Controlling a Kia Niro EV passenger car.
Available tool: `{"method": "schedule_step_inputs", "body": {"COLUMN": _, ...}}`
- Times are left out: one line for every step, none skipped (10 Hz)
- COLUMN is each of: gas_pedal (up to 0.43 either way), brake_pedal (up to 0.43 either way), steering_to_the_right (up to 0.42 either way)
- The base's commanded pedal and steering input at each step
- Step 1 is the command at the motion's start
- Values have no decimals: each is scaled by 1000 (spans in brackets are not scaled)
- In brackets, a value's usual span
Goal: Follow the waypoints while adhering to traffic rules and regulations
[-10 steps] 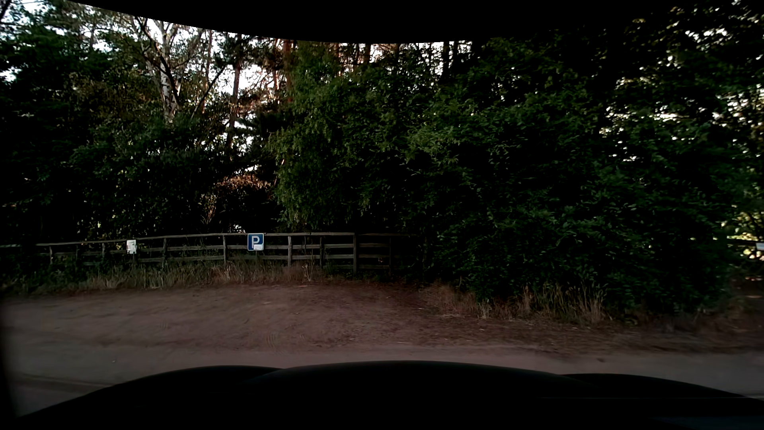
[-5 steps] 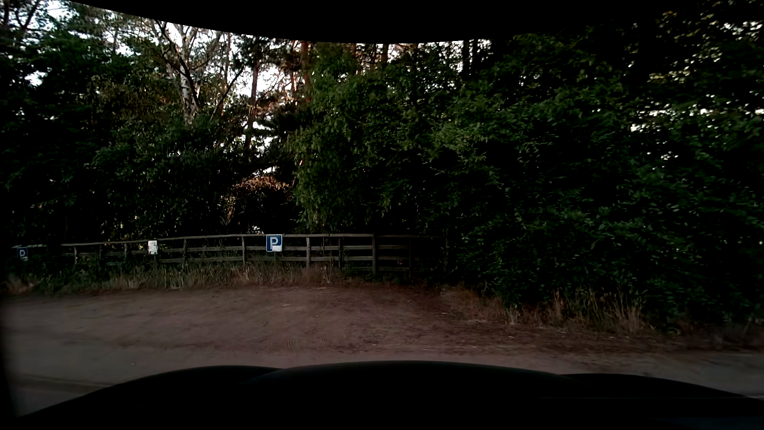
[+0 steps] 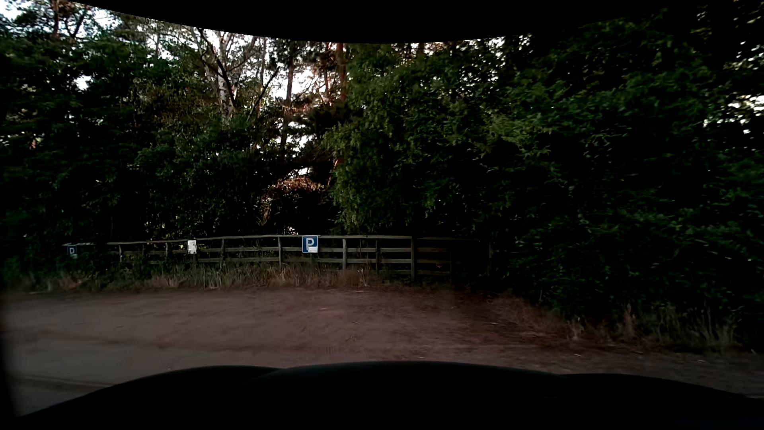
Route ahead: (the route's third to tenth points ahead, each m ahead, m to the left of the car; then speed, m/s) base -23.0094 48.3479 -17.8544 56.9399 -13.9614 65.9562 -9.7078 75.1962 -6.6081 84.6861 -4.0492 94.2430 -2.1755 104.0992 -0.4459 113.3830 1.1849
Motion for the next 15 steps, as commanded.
{"method": "schedule_step_inputs", "body": {"gas_pedal": 157, "brake_pedal": 0, "steering_to_the_right": -863}}
{"method": "schedule_step_inputs", "body": {"gas_pedal": 157, "brake_pedal": 0, "steering_to_the_right": -863}}
{"method": "schedule_step_inputs", "body": {"gas_pedal": 157, "brake_pedal": 0, "steering_to_the_right": -863}}
{"method": "schedule_step_inputs", "body": {"gas_pedal": 157, "brake_pedal": 0, "steering_to_the_right": -863}}
{"method": "schedule_step_inputs", "body": {"gas_pedal": 157, "brake_pedal": 0, "steering_to_the_right": -864}}
{"method": "schedule_step_inputs", "body": {"gas_pedal": 157, "brake_pedal": 0, "steering_to_the_right": -863}}
{"method": "schedule_step_inputs", "body": {"gas_pedal": 157, "brake_pedal": 0, "steering_to_the_right": -860}}
{"method": "schedule_step_inputs", "body": {"gas_pedal": 157, "brake_pedal": 0, "steering_to_the_right": -858}}
{"method": "schedule_step_inputs", "body": {"gas_pedal": 150, "brake_pedal": 0, "steering_to_the_right": -858}}
{"method": "schedule_step_inputs", "body": {"gas_pedal": 150, "brake_pedal": 0, "steering_to_the_right": -858}}
{"method": "schedule_step_inputs", "body": {"gas_pedal": 150, "brake_pedal": 0, "steering_to_the_right": -857}}
{"method": "schedule_step_inputs", "body": {"gas_pedal": 138, "brake_pedal": 0, "steering_to_the_right": -857}}
{"method": "schedule_step_inputs", "body": {"gas_pedal": 138, "brake_pedal": 0, "steering_to_the_right": -857}}
{"method": "schedule_step_inputs", "body": {"gas_pedal": 118, "brake_pedal": 0, "steering_to_the_right": -857}}
{"method": "schedule_step_inputs", "body": {"gas_pedal": 118, "brake_pedal": 0, "steering_to_the_right": -856}}
